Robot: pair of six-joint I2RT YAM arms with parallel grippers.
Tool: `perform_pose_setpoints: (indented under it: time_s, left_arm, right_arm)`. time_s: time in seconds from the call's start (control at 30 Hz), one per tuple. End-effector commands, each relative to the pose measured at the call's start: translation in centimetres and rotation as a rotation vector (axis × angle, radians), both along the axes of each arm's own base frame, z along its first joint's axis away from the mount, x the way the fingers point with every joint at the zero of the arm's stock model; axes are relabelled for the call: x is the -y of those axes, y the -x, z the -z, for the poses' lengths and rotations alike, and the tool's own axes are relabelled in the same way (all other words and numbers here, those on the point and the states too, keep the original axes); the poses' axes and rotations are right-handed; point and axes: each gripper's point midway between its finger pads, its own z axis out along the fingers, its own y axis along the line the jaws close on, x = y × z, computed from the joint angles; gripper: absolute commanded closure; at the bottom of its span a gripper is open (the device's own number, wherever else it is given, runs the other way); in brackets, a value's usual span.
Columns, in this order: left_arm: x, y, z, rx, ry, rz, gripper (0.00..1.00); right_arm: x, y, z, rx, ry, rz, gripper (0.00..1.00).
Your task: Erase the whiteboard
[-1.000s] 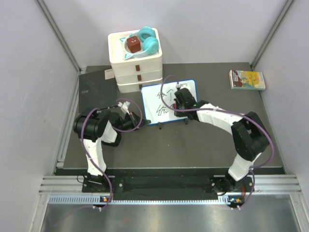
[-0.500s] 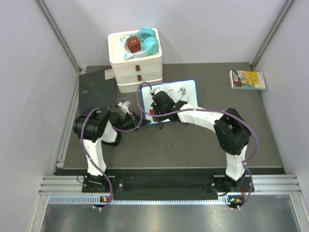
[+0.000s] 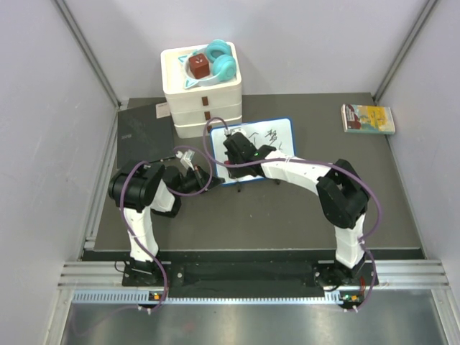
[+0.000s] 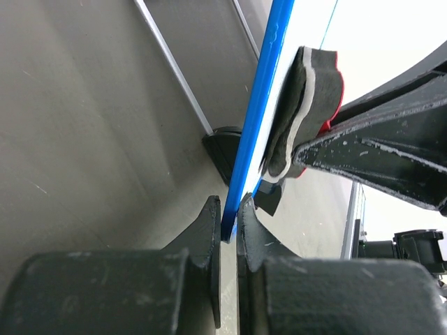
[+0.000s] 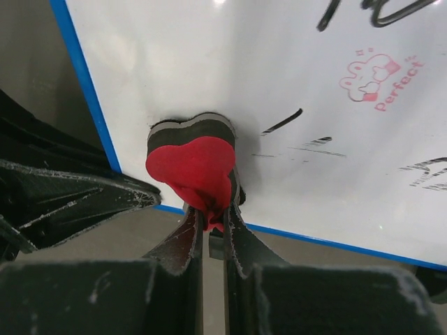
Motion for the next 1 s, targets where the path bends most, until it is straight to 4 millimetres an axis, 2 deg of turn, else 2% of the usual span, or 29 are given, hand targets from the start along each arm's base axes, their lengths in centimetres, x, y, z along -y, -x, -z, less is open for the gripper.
perform_pose_setpoints:
  time_s: [0.0, 0.27, 0.6, 0.8, 0.97]
  left_arm:
    - [-1.8, 1.6, 6.0, -0.235, -0.123, -0.096, 1.0]
    - [-1.8, 1.6, 5.9, -0.231, -0.119, -0.092, 1.0]
    - [-1.8, 1.7, 5.9, -0.227, -0.12, -0.091, 1.0]
    - [-1.8, 1.7, 5.9, -0.226, -0.12, -0.09, 1.0]
    - [-1.8, 1.8, 5.9, -0.227, -0.122, -0.091, 1.0]
  right_arm:
    - [6.0, -5.5, -1.3, 0.154, 0.049, 0.25, 1.0]
    - [12.7, -6.5, 0.3, 0.161, 0.083, 0.402, 1.0]
    - [19.6, -7.7, 0.6, 0.141, 0.09, 0.563, 1.0]
    - [22.8, -8.0, 0.4, 0.126, 0.077, 0.626, 1.0]
    - [23.9, -7.9, 0.9, 0.105, 0.063, 0.636, 1.0]
